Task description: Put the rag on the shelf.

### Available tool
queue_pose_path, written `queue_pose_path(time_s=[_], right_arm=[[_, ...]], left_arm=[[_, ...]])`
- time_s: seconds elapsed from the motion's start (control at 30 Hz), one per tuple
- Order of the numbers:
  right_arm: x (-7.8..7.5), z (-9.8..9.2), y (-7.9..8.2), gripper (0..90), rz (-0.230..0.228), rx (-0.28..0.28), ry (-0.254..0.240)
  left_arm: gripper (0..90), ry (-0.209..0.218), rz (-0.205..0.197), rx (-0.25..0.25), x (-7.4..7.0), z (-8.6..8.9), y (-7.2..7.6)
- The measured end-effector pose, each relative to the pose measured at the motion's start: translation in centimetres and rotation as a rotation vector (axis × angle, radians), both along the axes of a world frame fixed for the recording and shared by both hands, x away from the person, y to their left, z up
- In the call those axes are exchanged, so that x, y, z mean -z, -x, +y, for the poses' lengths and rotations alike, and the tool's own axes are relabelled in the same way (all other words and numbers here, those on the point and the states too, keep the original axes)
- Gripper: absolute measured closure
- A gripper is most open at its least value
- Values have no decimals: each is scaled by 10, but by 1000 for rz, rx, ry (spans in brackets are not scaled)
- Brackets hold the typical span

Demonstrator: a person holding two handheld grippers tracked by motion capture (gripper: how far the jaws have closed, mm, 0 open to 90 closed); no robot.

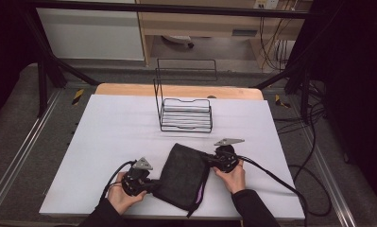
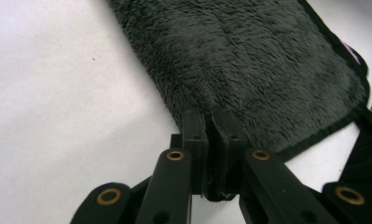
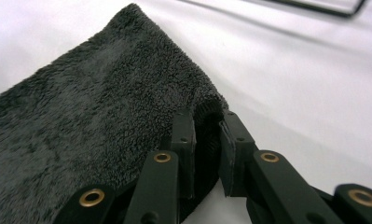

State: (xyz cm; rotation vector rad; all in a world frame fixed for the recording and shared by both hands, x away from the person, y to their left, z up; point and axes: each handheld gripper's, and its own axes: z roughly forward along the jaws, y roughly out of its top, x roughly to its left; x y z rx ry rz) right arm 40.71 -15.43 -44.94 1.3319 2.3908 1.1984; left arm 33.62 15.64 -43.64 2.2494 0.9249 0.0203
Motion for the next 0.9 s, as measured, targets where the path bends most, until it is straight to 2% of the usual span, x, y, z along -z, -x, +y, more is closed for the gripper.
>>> queue_pose_path(time_s=[0.07, 0.1, 0.27, 0.47, 0.5, 0.53, 0.6, 0.63, 0.67, 0.8, 0.9], right_arm=[[-1, 3, -3, 789, -13, -13, 12], [-3, 10, -8, 790, -33, -36, 21], [-4, 28, -22, 787, -59, -92, 20], [0, 32, -27, 758, -58, -100, 13], [-2, 29, -25, 690, -79, -87, 7], [-2, 29, -25, 690, -79, -87, 7], [-5, 26, -24, 588, -91, -75, -15], [-10, 23, -21, 494, -106, -61, -32], [-10, 23, -21, 494, -106, -61, -32], [-19, 17, -14, 292, -138, -42, -35], [-23, 10, -9, 200, -155, -30, -29]], left_arm=[[845, 0, -1, 0, -1, 0, 4], [846, 0, -1, 1, -1, 1, 6], [845, 12, 3, -5, -1, 2, 17], [827, 13, -22, 1, 0, 3, 19], [797, 12, -25, 4, -1, 3, 19], [797, 10, -33, 4, -1, 4, 18], [742, 1, -60, 13, -4, 6, 17], [662, -2, -77, 10, -5, 8, 17], [662, -5, -90, 7, -7, 9, 15], [495, -8, -134, -22, -12, 18, 5], [348, -3, -129, -50, -13, 23, -6]])
